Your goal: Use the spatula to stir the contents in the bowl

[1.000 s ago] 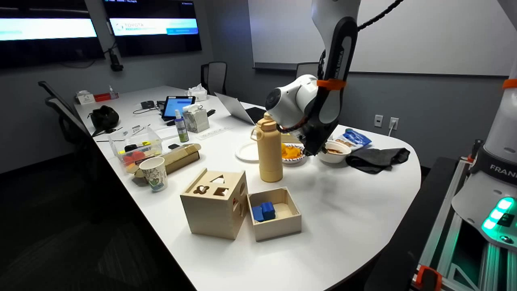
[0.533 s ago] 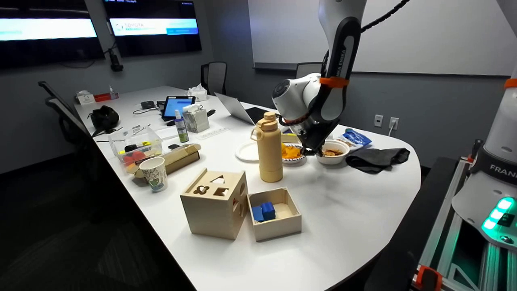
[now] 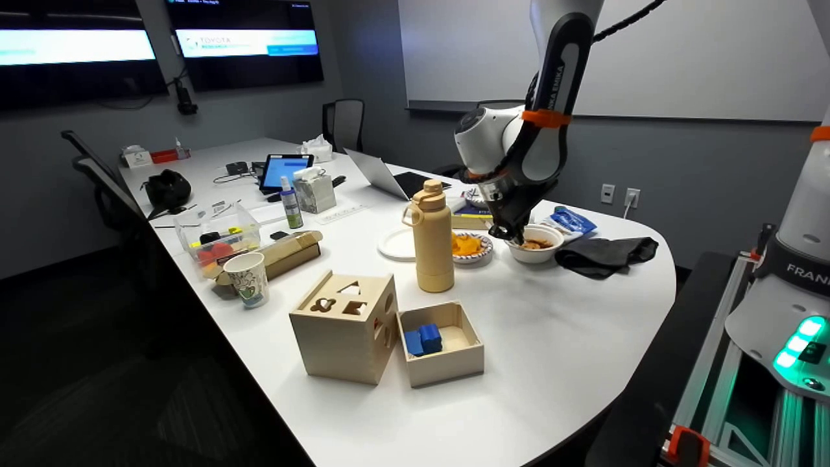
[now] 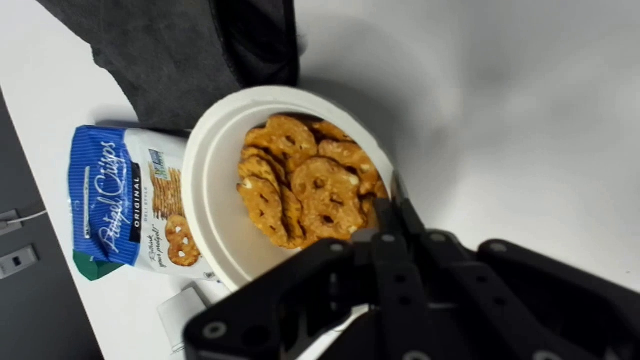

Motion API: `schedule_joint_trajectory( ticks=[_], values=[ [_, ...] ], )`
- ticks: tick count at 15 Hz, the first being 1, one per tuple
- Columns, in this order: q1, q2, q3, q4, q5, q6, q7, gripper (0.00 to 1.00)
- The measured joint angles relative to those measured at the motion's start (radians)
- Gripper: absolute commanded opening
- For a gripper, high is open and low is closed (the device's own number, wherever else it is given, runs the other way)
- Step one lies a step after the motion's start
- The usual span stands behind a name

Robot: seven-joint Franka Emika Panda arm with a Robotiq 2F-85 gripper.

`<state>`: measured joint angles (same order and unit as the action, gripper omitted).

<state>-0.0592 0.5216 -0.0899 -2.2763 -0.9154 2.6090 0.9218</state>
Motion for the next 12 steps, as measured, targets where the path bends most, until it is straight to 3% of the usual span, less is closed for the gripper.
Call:
schedule_joint_trajectory(
  ticks=[5,12],
  values=[
    [0.024,-0.154,-0.021,-0.106,0.044,-0.072,-0.033,0.01],
    [0.074,-0.267,0.018,-0.113,0.182,-0.605,-0.156,0.01]
  ],
)
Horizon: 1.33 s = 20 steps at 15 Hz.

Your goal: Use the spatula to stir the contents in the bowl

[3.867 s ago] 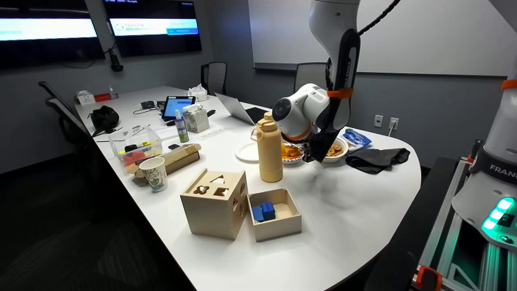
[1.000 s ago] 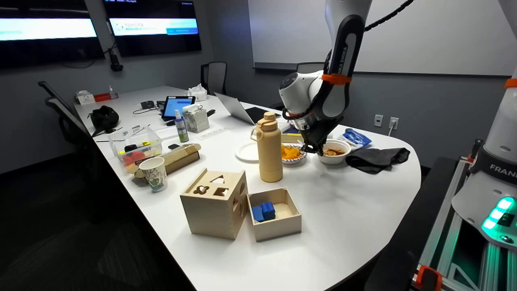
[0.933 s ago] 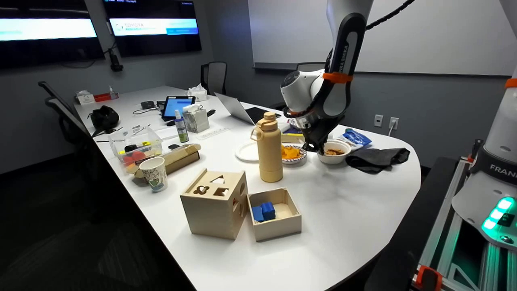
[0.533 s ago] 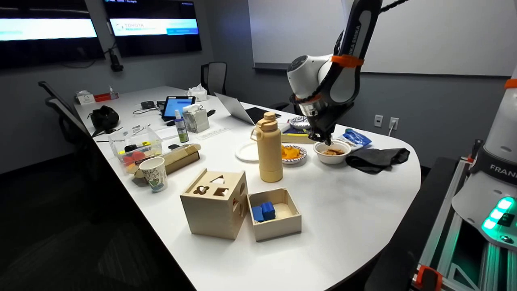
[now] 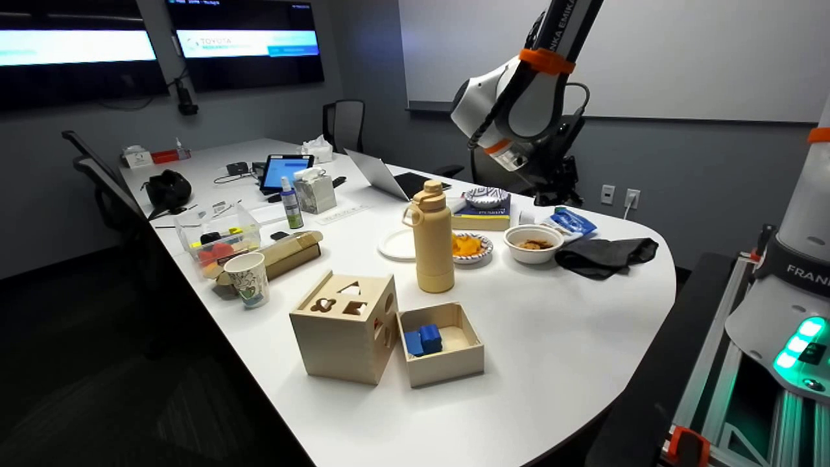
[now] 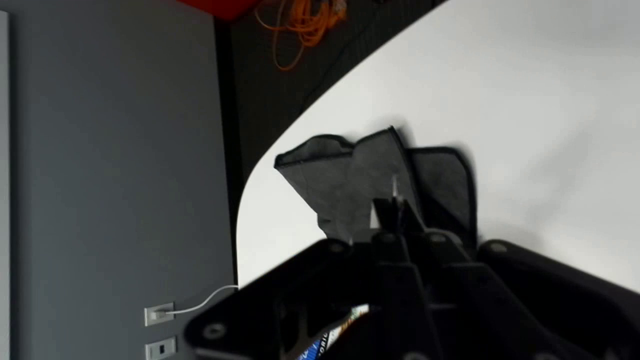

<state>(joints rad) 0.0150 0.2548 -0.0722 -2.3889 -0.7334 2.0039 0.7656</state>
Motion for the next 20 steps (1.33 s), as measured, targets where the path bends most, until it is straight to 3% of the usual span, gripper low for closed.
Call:
schedule_joint_trajectory(
  ticks=[3,9,15,20],
  values=[
    [0.008,0.035,0.004,0.038,0.000,-0.079,-0.052,0.01],
    [-0.010,0.141,0.004,0.123,0.021,-0.049,-0.249,0.01],
    [-0.051,0.178,-0.004,0.179,0.146,-0.029,-0.453,0.01],
    [-0.063,0.215,-0.019,0.221,0.250,-0.080,-0.562,0.01]
  ],
)
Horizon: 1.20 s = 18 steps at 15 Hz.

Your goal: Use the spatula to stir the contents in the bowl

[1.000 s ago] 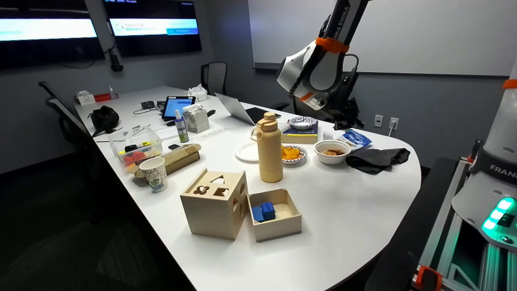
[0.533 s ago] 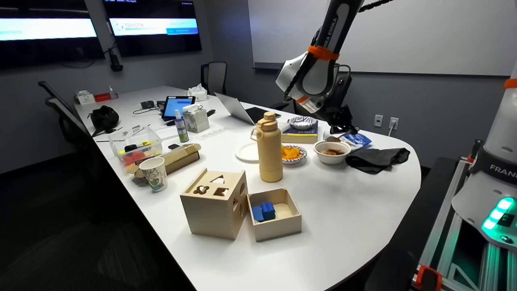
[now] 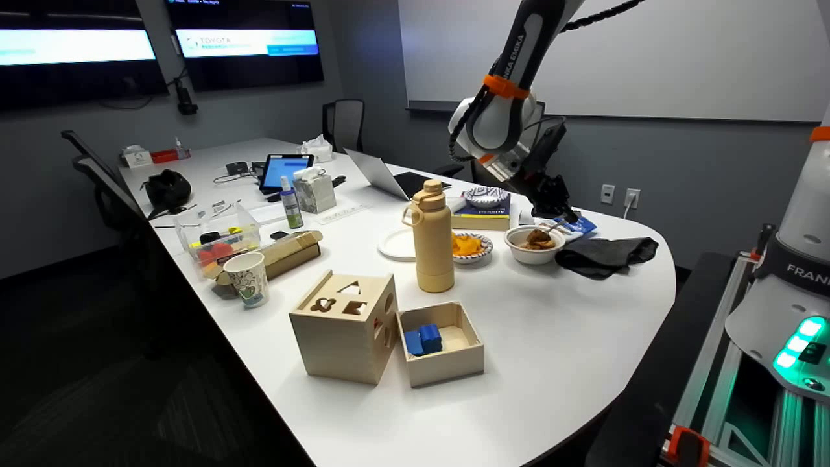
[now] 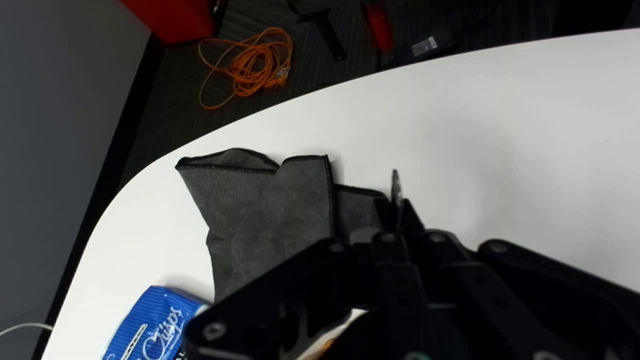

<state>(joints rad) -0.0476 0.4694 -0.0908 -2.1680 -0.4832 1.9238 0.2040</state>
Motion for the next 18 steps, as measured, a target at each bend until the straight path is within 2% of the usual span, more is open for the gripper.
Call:
schedule_joint_trajectory(
  ticks=[8,18],
  values=[
    [-0.001,0.017,-0.016,0.051,0.085,-0.129,-0.056,0.01],
    [-0.018,0.017,-0.004,0.068,0.159,-0.145,-0.233,0.01]
  ],
)
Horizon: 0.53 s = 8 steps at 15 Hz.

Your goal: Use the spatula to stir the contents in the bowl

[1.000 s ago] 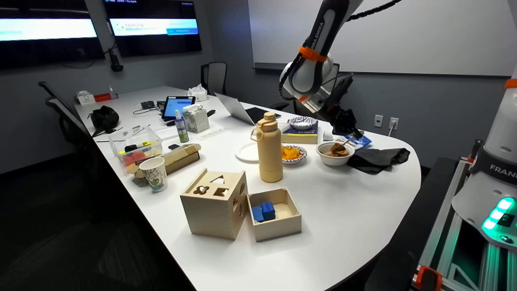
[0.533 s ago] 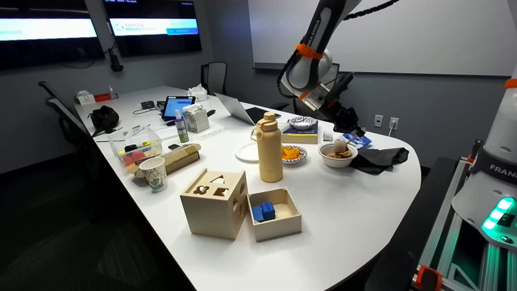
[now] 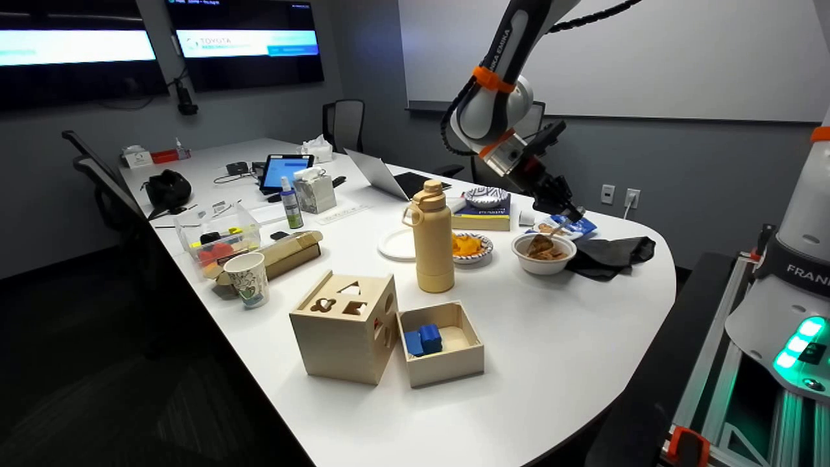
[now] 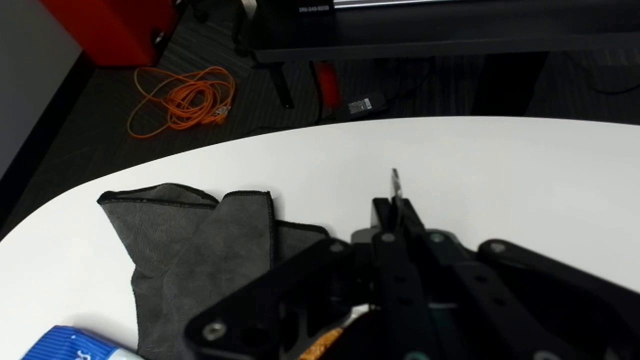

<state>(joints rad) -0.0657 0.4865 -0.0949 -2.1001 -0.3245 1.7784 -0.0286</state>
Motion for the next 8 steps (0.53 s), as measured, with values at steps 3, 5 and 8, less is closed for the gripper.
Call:
schedule_joint_trajectory(
  ticks=[3,5,8],
  values=[
    [0.000,0.000,0.002,0.000,0.000,-0.036,-0.016,0.01],
    [0.000,0.000,0.002,0.000,0.000,-0.071,-0.017,0.01],
    [0.001,0.000,0.002,0.001,-0.001,-0.133,-0.017,0.01]
  ],
)
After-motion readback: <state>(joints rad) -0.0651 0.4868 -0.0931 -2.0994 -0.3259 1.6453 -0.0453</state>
